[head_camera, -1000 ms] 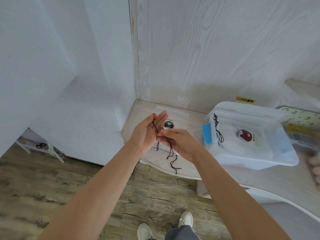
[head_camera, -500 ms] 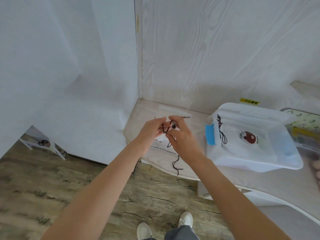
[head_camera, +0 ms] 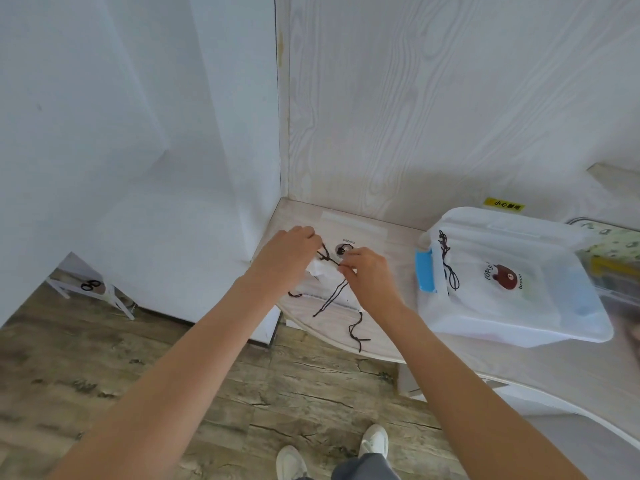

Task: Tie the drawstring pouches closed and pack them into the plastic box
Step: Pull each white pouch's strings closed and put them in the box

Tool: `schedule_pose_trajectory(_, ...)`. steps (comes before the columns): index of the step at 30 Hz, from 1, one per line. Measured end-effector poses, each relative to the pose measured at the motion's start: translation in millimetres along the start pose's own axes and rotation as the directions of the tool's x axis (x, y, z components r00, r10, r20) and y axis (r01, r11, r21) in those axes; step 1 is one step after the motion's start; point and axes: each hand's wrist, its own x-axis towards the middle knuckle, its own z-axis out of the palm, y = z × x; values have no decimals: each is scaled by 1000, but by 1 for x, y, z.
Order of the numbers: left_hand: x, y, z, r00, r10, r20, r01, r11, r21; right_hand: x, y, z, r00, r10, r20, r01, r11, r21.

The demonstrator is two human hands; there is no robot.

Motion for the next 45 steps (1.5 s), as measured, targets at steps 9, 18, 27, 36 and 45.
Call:
schedule_pose_trajectory(9,-17,-5,-2,979,-123,-162,0,795,-606,6,1,2,930,364,51,-348,828,439)
schedule_pose_trajectory(18,-12,2,9,893,-441,86,291,422,-858,6,0,0,847,416,331,-431,174,885)
schedule_pose_trajectory(27,-14,-6,25,769,-622,149,477,402,-782,8,9,-7,843,313,438,-294,-412,862)
schedule_pose_trajectory(36,-15,-10,22,777,-527,343,442,68,-895,10,1,-14,918,190,349,-325,-145,934)
schedule_pose_trajectory(45,1,9,-8,899,-275,341,149,-541,-828,13,-5,-9,897,233,376,-366,-85,927)
